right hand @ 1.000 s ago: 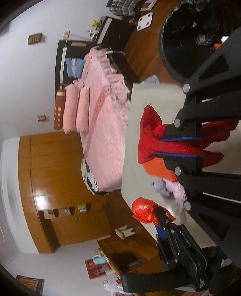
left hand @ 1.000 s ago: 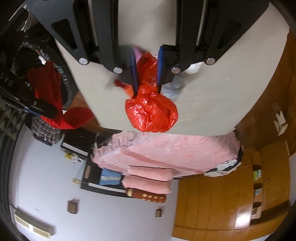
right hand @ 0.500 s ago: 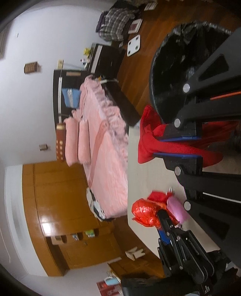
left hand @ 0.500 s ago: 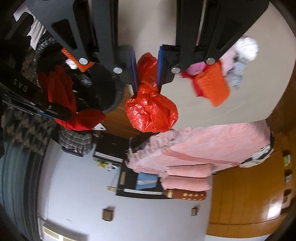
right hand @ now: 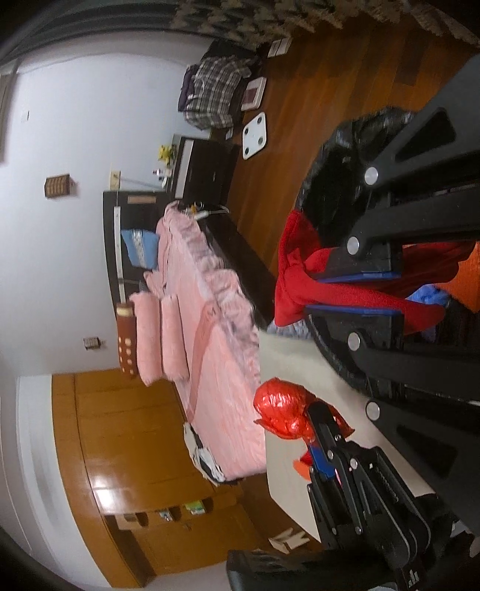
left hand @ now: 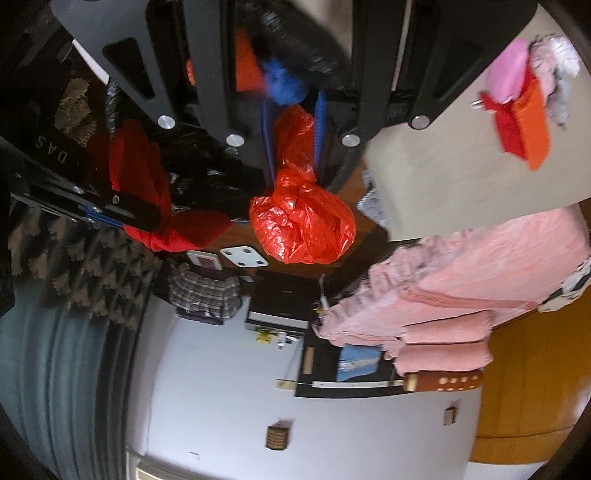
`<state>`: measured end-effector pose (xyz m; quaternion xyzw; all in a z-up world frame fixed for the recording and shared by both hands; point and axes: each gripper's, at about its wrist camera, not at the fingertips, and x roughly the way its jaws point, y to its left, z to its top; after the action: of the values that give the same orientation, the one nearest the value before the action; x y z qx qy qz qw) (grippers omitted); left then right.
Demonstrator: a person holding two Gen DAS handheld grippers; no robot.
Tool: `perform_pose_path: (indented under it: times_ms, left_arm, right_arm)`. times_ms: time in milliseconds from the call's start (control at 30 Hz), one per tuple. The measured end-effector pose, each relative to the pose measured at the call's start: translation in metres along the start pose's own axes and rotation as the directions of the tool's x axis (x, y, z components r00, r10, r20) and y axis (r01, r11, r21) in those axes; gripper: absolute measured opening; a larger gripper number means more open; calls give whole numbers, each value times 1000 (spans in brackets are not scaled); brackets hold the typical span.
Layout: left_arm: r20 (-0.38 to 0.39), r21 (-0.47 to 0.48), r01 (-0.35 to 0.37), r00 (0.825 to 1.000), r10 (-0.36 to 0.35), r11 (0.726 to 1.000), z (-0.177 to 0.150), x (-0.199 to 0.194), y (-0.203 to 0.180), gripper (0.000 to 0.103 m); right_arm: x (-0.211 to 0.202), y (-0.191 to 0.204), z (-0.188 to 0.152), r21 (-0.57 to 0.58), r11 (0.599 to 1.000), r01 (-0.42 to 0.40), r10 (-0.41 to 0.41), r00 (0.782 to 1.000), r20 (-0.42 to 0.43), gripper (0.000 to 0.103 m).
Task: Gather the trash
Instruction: 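Carry the red bag and red cloth over the bin and release both, then move both open grippers back toward the white tissue and grey sock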
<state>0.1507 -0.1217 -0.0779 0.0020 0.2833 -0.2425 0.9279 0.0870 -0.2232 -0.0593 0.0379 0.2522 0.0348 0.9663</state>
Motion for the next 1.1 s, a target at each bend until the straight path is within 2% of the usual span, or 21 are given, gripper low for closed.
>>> perform_pose_path:
  times_ms: [67, 133, 167, 200, 300, 400, 567, 733, 933, 1100]
  left_arm:
    - [-6, 0, 31, 1000, -31, 1000, 2, 10, -8, 18]
    - [-38, 7, 77, 996, -77, 997, 1, 25, -17, 29]
    - [-51, 6, 82, 995, -81, 997, -1, 30, -19, 55]
    - [-59, -2, 87, 994, -87, 996, -4, 36, -20, 72]
    - [-99, -10, 92, 991, -92, 996, -16, 43, -17, 74]
    - [-120, -10, 64, 991, -65, 998, -29, 39, -7, 74]
    - [-78, -32, -33, 996, 31, 999, -39, 5, 29, 81]
    - [-35, -69, -152, 988, 150, 986, -43, -33, 65, 83]
    - [-14, -119, -288, 958, 288, 950, -49, -74, 117, 85]
    - [-19, -162, -393, 918, 395, 905, -60, -106, 159, 85]
  right_arm:
    - [0, -13, -2, 15, 1000, 15, -15, 1000, -6, 11]
    - [5, -24, -6, 21, 999, 34, -33, 999, -34, 25]
    - [9, -29, -10, 19, 998, 59, -58, 996, -61, 40]
    - [12, -34, -12, 16, 997, 79, -78, 994, -82, 44]
    - [19, -50, -27, 21, 992, 128, -124, 982, -146, 60]
    - [17, -62, -40, 50, 986, 161, -151, 974, -171, 64]
    - [10, -56, -42, 74, 984, 160, -150, 981, -123, 76]
    - [12, -18, -33, 42, 996, 82, -80, 995, -66, 82]
    - [28, 47, -22, -13, 999, -40, 39, 998, -50, 84]
    - [44, 109, -16, -73, 986, -151, 148, 988, -47, 84]
